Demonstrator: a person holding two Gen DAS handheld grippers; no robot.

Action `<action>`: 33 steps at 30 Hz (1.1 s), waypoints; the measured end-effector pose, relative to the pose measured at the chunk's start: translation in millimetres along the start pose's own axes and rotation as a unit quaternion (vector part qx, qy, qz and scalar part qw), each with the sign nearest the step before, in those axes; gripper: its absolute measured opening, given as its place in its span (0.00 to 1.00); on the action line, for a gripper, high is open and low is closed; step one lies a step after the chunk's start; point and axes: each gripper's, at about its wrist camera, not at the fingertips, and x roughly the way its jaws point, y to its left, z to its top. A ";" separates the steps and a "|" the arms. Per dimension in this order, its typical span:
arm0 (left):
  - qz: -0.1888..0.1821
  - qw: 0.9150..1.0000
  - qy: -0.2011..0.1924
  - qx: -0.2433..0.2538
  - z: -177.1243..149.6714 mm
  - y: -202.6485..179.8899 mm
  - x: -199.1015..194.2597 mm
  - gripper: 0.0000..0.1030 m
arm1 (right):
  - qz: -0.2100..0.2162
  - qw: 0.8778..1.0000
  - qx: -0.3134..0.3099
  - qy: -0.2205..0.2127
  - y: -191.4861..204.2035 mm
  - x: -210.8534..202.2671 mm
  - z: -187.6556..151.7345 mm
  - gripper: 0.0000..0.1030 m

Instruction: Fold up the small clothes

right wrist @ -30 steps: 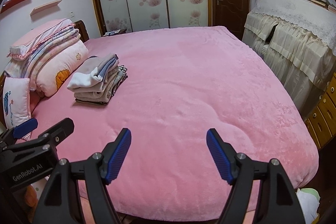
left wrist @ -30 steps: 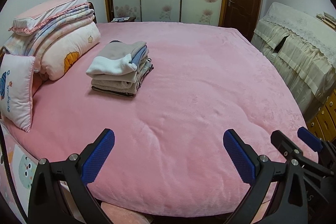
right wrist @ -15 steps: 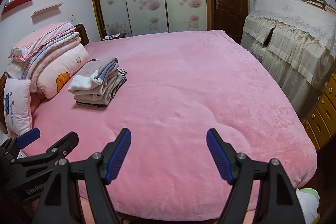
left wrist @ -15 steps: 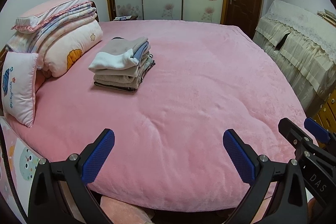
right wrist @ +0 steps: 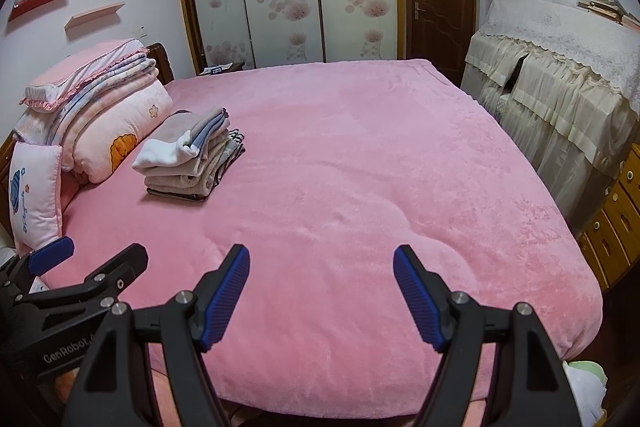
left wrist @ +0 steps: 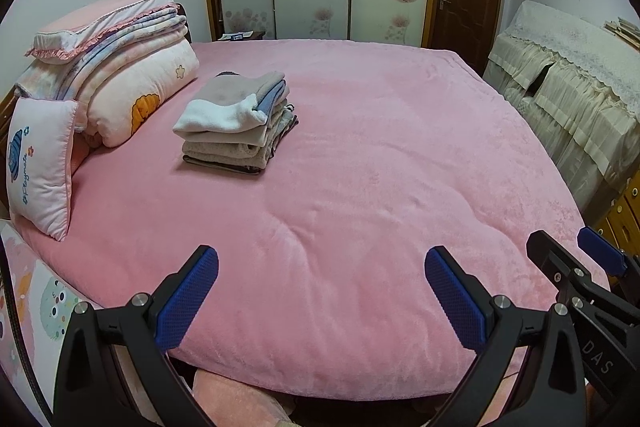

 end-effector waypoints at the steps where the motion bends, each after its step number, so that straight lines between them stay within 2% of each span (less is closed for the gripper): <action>1: 0.000 1.000 0.000 0.000 0.1 0.1 -0.1 1.00 | 0.000 1.000 0.000 0.000 0.2 0.0 -0.1 0.73; 8: 0.001 1.000 -0.001 0.000 -2.2 -1.0 -3.0 1.00 | -0.003 1.000 -0.003 0.000 0.8 -0.9 -0.8 0.73; 19: -0.018 1.000 0.002 -0.007 -2.2 2.3 -3.4 1.00 | -0.005 1.000 -0.009 0.008 -5.5 1.8 -3.9 0.73; 33: -0.005 1.000 0.005 -0.009 -2.3 1.2 -0.6 1.00 | -0.007 1.000 -0.014 0.008 -7.0 3.3 -1.9 0.73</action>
